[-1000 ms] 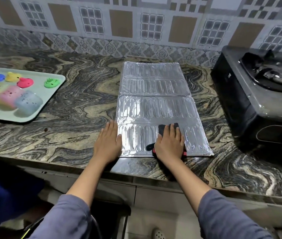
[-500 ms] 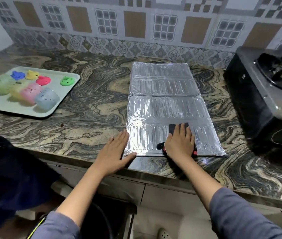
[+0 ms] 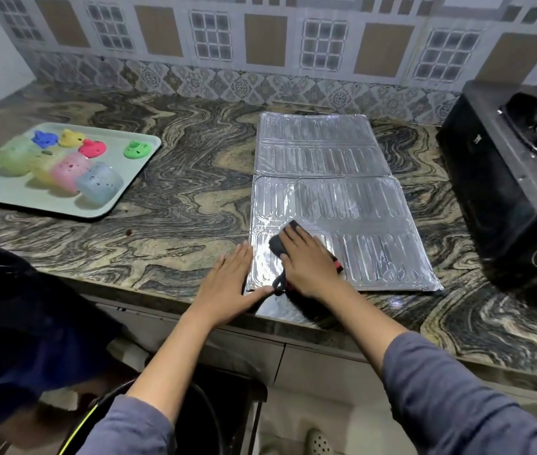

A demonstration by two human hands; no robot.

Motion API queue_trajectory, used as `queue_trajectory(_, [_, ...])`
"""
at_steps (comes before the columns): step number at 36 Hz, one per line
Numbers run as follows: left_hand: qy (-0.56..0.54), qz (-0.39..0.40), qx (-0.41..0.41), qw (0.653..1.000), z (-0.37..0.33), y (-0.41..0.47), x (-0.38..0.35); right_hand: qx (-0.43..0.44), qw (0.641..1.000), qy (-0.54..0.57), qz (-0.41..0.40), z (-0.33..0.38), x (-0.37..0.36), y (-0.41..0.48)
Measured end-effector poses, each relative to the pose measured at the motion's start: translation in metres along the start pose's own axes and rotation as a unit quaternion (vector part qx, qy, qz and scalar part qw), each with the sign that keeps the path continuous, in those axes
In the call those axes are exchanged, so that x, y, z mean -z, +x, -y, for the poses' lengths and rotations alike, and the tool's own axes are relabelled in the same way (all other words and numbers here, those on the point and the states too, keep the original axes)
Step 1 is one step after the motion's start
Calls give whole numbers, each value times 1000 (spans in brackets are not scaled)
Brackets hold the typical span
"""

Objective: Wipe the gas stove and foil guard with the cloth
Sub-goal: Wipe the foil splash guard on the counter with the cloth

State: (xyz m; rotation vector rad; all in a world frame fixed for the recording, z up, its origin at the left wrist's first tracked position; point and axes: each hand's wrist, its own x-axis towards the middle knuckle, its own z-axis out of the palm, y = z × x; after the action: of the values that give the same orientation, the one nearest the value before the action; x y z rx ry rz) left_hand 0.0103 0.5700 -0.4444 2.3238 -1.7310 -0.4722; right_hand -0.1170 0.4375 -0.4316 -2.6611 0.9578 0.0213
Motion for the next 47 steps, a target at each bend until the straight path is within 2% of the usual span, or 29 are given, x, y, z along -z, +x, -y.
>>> queue_trajectory(12, [0, 8, 1, 1000, -1, 1, 1, 145, 988, -35, 46, 1, 1, -7])
queue_trajectory(23, [12, 1, -6, 1000, -1, 1, 0, 169, 985, -25, 37, -16, -2, -31])
queue_trajectory(28, [17, -2, -7, 1000, 1, 1, -2, 144, 989, -15, 23, -41, 1, -49])
queue_trajectory(47, [22, -4, 20, 1000, -4, 4, -6, -75, 996, 12, -34, -95, 13, -86])
